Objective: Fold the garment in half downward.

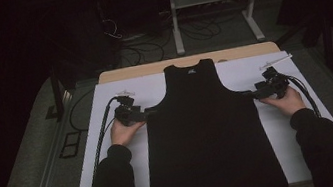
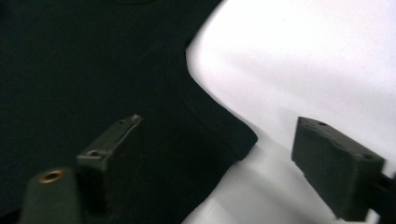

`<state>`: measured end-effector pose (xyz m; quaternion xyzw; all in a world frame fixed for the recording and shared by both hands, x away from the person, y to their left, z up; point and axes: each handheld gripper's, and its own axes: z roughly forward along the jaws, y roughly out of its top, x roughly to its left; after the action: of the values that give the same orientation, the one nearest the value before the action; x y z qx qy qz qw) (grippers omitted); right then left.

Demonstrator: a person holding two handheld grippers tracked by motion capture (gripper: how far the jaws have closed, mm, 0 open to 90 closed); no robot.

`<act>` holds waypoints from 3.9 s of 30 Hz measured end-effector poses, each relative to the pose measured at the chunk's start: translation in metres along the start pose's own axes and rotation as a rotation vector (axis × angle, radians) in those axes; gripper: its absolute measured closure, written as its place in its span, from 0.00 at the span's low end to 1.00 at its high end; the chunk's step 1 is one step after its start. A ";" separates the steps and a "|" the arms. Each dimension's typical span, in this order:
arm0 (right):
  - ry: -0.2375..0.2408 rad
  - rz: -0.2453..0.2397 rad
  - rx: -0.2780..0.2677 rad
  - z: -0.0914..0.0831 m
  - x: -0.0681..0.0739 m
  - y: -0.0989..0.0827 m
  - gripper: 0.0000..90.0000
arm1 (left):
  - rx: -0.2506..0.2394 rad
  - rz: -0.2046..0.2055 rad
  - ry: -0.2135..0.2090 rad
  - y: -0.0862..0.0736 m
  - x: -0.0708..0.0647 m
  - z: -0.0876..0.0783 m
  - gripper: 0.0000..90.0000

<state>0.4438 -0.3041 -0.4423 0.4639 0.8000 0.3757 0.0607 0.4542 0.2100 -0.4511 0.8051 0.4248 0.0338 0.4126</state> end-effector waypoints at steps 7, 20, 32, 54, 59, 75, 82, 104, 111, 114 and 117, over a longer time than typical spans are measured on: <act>-0.048 0.001 0.018 0.006 0.001 -0.001 0.37 | -0.005 -0.014 0.011 0.000 0.004 -0.004 0.18; -0.059 0.019 0.022 0.009 0.003 -0.001 0.77 | -0.030 0.011 0.051 0.000 -0.004 0.003 0.62; -0.028 0.042 0.034 0.008 0.002 0.000 0.92 | -0.005 0.006 0.081 0.002 -0.006 0.001 0.96; 0.015 0.081 -0.021 -0.009 0.011 -0.003 0.93 | -0.086 -0.049 0.078 -0.004 -0.012 -0.029 0.96; 0.032 0.089 -0.045 -0.015 0.013 -0.004 0.93 | -0.092 -0.036 0.074 -0.009 -0.018 -0.037 0.96; 0.053 0.118 -0.119 -0.038 0.026 -0.013 0.93 | -0.162 -0.019 0.032 -0.011 -0.036 -0.056 0.96; 0.036 0.089 -0.118 -0.041 0.031 -0.015 0.93 | -0.168 -0.047 0.024 -0.016 -0.031 -0.053 0.96; 0.075 0.102 -0.188 -0.066 0.044 -0.025 0.93 | -0.204 -0.061 -0.018 -0.026 -0.048 -0.076 0.96; 0.082 0.104 -0.201 -0.071 0.046 -0.028 0.93 | -0.210 -0.058 -0.025 -0.029 -0.052 -0.082 0.96; 0.088 0.106 -0.201 -0.073 0.048 -0.030 0.93 | -0.210 -0.055 -0.029 -0.031 -0.055 -0.085 0.96; 0.092 0.101 -0.209 -0.075 0.050 -0.031 0.93 | -0.210 -0.055 -0.031 -0.033 -0.057 -0.086 0.96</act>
<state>0.3602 -0.3142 -0.3967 0.4771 0.7341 0.4803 0.0528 0.3617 0.2342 -0.4003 0.7458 0.4344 0.0545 0.5021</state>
